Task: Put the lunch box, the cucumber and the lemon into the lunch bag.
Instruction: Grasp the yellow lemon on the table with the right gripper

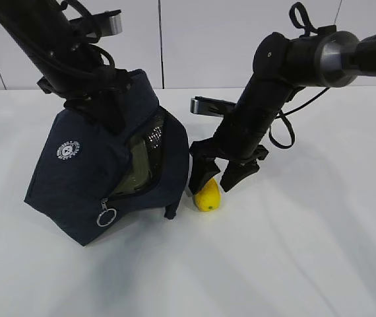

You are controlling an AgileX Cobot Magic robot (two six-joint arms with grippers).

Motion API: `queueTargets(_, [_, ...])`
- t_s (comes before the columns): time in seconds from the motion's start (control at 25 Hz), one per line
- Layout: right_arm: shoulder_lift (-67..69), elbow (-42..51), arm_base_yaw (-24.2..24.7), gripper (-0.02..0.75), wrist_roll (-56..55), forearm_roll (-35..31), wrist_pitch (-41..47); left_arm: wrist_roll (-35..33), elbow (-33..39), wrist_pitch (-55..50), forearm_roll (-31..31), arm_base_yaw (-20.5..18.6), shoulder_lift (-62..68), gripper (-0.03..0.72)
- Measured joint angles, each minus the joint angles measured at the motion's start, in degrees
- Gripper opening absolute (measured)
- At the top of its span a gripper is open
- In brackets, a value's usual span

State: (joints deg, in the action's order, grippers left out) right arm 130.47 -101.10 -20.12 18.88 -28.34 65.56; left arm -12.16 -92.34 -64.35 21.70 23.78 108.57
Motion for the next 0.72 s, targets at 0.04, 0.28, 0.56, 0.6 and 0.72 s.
queueTargets(0.04, [0.00, 0.00, 0.00, 0.588, 0.00, -0.11, -0.03, 0.00, 0.00, 0.00, 0.00, 0.00, 0.00, 0.019])
queueTargets(0.28, [0.61, 0.12, 0.00, 0.589, 0.00, -0.52, -1.71, 0.00, 0.00, 0.00, 0.00, 0.00, 0.00, 0.019])
queueTargets(0.56, [1.33, 0.12, 0.00, 0.588, 0.00, -0.60, -1.97, 0.00, 0.00, -0.32, 0.00, 0.00, 0.00, 0.019])
queueTargets(0.6, [1.44, 0.12, 0.00, 0.588, 0.00, -0.60, -1.97, 0.00, 0.00, -0.43, 0.00, 0.00, 0.00, 0.019])
queueTargets(0.72, [1.69, 0.12, 0.00, 0.573, 0.00, -0.60, -1.97, 0.00, 0.00, -0.51, 0.10, 0.00, 0.00, 0.019])
